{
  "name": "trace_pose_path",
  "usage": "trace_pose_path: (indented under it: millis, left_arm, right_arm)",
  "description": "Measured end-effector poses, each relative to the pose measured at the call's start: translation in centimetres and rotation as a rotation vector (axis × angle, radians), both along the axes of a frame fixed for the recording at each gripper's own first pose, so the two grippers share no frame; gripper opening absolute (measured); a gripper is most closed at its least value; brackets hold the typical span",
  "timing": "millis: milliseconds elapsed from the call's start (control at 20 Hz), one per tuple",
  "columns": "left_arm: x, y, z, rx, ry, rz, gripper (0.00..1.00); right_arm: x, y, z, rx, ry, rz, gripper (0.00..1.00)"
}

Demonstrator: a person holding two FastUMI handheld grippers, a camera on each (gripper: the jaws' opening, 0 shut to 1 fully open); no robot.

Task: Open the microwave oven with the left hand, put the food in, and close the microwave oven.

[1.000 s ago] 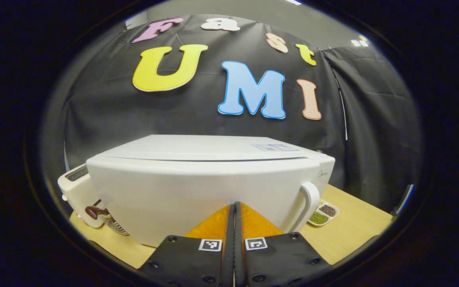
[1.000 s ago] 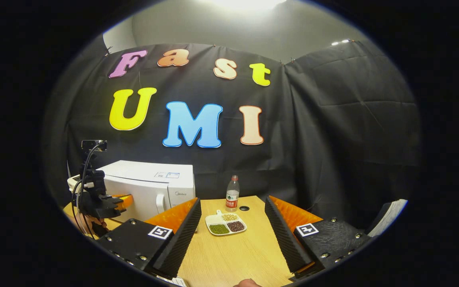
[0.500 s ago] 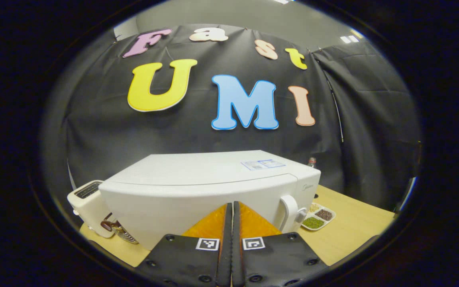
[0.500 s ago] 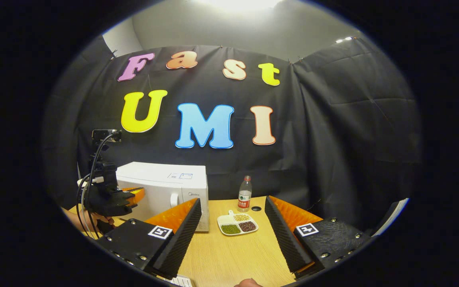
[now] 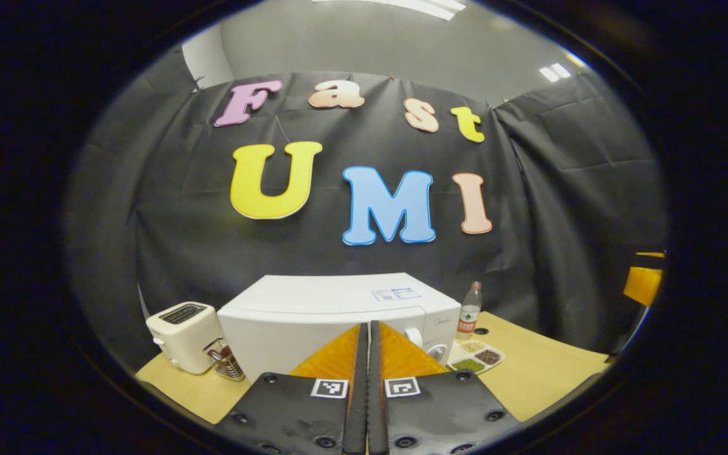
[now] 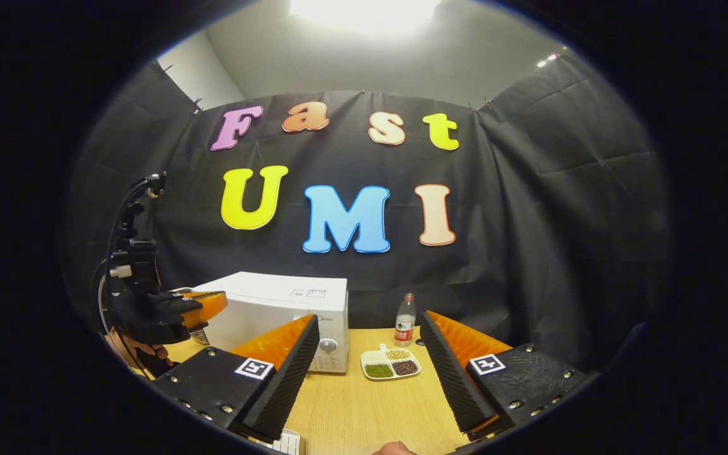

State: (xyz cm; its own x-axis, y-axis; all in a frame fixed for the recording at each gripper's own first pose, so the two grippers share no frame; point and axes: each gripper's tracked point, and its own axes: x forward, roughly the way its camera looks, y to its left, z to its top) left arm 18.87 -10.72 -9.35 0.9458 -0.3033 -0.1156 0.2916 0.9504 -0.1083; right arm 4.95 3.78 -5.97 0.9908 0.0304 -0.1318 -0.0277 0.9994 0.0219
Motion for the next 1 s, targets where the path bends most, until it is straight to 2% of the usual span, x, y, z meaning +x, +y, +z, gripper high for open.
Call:
trace_pose_path:
  millis: [400, 550, 600, 750, 850, 900, 950, 1000]
  left_arm:
    - [-9.9, 1.5, 3.9, -0.002, -0.032, 0.113, 0.07]
    - [-13.1, 2.5, 5.5, 0.017, -0.047, 0.126, 0.07]
    - [-14.0, 3.0, 5.9, 0.025, -0.051, 0.13, 0.1]
    - [-16.3, 5.1, 6.7, 0.045, -0.059, 0.159, 0.07]
    - [-17.5, 6.8, 6.9, 0.062, -0.07, 0.179, 0.11]
    - [-18.1, 7.5, 6.8, 0.067, -0.07, 0.182, 0.27]
    - [-18.6, 8.2, 6.6, 0.071, -0.063, 0.19, 0.36]
    - [-19.2, 8.9, 6.2, 0.071, -0.054, 0.188, 0.39]
  right_arm:
    - [-4.7, -1.7, 1.0, 0.024, -0.017, 0.093, 0.97]
    - [-6.0, -2.0, 1.5, 0.022, -0.03, 0.103, 0.97]
    - [-6.3, -1.9, 1.8, 0.028, -0.035, 0.106, 0.97]
    - [-7.0, -1.1, 1.9, 0.039, -0.029, 0.112, 0.97]
    - [-7.4, -0.6, 2.5, 0.038, -0.037, 0.11, 0.97]
    - [-7.6, -0.3, 2.7, 0.034, -0.041, 0.107, 0.97]
    - [-7.6, 0.0, 2.7, 0.03, -0.044, 0.107, 0.97]
    - [-7.7, 0.4, 2.8, 0.027, -0.048, 0.111, 0.97]
